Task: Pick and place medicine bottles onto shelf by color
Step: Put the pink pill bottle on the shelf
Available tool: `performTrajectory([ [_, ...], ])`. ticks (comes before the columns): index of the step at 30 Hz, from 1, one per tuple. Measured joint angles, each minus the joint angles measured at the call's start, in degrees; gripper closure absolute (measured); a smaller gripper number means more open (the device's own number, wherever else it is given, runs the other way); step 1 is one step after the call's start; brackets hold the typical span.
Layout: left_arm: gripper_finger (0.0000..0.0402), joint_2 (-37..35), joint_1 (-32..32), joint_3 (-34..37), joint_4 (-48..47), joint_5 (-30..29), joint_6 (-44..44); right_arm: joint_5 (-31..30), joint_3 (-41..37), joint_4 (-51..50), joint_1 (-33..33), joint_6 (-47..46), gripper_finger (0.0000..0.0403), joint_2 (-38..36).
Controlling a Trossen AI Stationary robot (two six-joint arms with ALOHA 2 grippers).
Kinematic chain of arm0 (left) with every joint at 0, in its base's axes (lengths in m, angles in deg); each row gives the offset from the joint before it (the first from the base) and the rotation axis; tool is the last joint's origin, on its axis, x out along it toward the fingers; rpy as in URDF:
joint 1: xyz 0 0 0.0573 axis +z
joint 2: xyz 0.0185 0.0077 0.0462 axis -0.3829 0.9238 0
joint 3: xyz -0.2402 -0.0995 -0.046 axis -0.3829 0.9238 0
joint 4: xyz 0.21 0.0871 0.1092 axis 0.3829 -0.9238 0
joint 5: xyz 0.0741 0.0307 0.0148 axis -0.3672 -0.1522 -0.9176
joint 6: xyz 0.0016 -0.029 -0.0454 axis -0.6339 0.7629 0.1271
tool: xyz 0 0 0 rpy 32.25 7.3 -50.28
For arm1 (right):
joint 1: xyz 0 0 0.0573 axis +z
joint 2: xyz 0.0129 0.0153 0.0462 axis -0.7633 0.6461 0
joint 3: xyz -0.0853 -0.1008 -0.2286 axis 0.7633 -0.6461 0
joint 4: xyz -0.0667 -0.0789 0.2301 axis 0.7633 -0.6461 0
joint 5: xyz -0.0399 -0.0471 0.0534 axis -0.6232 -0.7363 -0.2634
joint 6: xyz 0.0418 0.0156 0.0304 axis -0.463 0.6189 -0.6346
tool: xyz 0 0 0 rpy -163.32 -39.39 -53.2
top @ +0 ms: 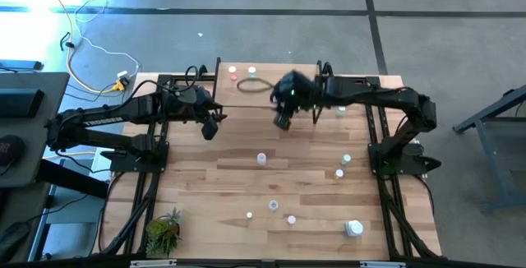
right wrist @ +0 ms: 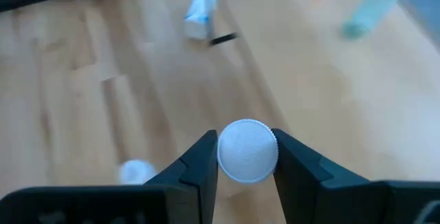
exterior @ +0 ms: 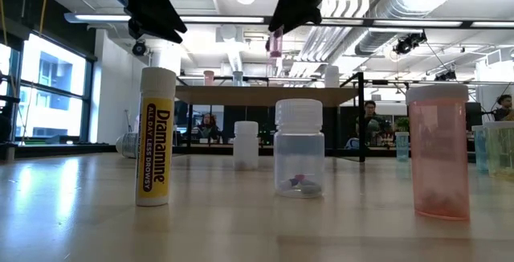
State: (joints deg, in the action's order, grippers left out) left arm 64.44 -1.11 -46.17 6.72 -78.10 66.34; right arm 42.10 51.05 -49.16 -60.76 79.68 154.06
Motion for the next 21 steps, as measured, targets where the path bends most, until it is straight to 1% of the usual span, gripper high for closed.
performTrajectory([
  [5, 0.0211, 0.00, 0.00, 0.00, -0.02, -0.02, 0.00, 0.00, 3.30, -0.47, -6.38, 4.40, 0.0300, 0.00],
  [9, 0.0211, 0.00, 0.00, 0.00, 0.00, -0.09, 0.00, 0.13, 3.80, 1.67, -11.50, 4.99, 0.0300, 0.00],
  [14, 0.0211, 0.00, 0.00, 0.00, 0.00, -0.13, 0.00, 2.40, 3.34, 6.20, -17.68, 3.56, 0.0300, -0.02],
  [17, 0.0211, 0.00, 0.00, 0.00, 0.00, -0.14, 0.00, 2.51, 3.28, 7.45, -20.99, 2.10, 0.0300, -0.02],
  [21, 0.0211, 0.00, -0.02, 0.00, -0.02, -1.31, 0.02, 2.53, 3.28, 6.65, -25.14, -0.53, 0.0300, 0.00],
])
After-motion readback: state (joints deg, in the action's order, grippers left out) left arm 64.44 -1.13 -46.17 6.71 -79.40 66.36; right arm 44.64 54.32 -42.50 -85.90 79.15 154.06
